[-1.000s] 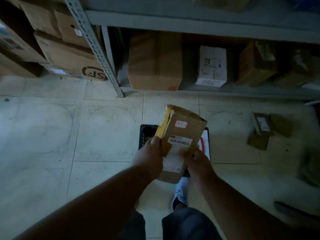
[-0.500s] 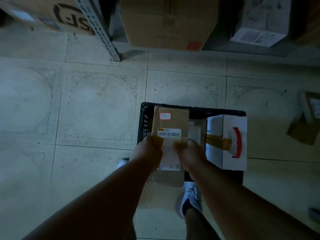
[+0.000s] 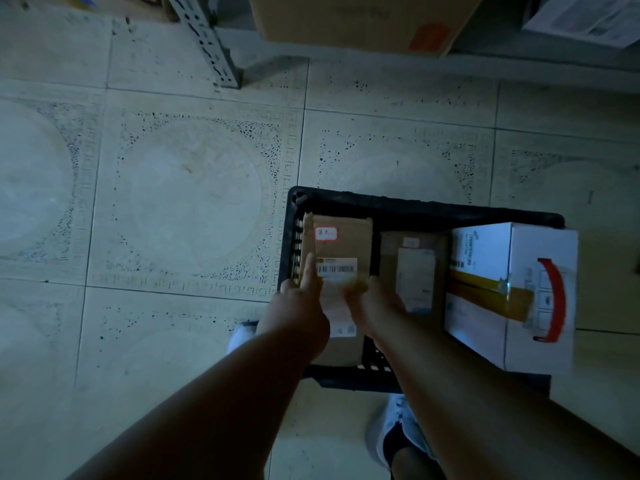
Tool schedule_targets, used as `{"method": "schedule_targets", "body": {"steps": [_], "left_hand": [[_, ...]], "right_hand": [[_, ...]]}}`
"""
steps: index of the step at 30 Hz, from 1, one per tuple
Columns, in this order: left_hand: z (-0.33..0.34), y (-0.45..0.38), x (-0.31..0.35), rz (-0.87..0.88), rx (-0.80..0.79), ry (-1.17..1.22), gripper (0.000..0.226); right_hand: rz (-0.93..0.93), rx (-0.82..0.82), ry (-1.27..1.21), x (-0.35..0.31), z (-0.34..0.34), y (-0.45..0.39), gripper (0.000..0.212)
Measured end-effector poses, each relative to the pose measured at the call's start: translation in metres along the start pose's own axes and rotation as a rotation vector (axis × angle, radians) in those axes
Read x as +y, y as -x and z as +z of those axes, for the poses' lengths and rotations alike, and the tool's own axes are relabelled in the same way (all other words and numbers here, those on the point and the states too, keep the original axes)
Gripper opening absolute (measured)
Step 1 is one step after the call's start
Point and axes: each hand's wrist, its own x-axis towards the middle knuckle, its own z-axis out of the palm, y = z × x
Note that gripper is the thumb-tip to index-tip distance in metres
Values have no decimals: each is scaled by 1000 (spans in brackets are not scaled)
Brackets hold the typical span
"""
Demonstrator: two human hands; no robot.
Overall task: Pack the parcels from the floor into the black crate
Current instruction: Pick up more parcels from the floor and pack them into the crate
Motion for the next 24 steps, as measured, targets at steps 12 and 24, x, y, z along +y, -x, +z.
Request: {"method": "schedule_targets", "body": {"steps": [12,24], "left_hand": [[11,4,9,46,27,-309,64],[-133,211,112,293,300,-46,60]], "right_hand": [[-6,-34,215,-15,-9,15,49],[-626,342,332,-28,-144,284,74]]}}
